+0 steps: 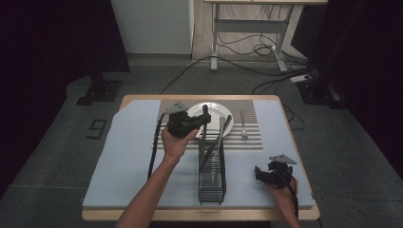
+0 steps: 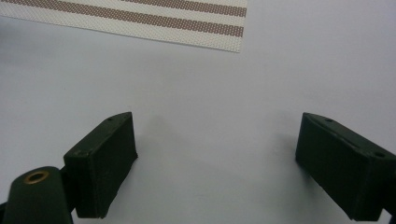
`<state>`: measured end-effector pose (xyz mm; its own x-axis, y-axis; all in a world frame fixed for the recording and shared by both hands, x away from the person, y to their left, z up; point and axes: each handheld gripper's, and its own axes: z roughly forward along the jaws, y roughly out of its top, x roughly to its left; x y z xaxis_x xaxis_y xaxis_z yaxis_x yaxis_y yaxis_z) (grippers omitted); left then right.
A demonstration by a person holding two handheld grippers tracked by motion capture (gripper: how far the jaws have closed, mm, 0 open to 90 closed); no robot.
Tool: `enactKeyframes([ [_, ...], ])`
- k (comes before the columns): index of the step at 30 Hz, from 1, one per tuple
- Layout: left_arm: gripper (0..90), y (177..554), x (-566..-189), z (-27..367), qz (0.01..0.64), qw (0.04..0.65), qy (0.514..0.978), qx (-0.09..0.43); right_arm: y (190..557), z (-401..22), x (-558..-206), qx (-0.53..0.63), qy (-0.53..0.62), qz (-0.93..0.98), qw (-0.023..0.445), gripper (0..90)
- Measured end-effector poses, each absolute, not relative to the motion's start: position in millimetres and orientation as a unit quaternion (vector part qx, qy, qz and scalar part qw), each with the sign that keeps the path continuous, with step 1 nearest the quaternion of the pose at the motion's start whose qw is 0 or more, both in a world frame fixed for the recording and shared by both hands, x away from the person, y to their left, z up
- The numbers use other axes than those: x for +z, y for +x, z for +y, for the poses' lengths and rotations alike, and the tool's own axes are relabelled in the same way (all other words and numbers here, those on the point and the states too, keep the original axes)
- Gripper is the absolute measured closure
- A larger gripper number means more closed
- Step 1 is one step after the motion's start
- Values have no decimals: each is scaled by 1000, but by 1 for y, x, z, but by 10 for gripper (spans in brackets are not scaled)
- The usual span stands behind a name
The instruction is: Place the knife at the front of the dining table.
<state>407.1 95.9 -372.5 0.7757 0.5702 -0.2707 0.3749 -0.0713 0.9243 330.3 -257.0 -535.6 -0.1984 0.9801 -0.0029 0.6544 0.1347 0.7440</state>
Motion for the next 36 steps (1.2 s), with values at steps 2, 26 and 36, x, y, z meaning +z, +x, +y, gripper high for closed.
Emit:
enactKeyframes([
  [2, 836, 405, -368, 98, 322, 605, 723, 83, 330, -257, -536, 315, 578, 707, 259, 119],
  [26, 836, 366, -302, 149, 287, 642, 696, 147, 330, -257, -536, 313, 577, 708, 259, 119],
  [36, 836, 381, -356, 178, 352, 592, 707, 160, 330, -257, -535, 314, 578, 708, 259, 119],
])
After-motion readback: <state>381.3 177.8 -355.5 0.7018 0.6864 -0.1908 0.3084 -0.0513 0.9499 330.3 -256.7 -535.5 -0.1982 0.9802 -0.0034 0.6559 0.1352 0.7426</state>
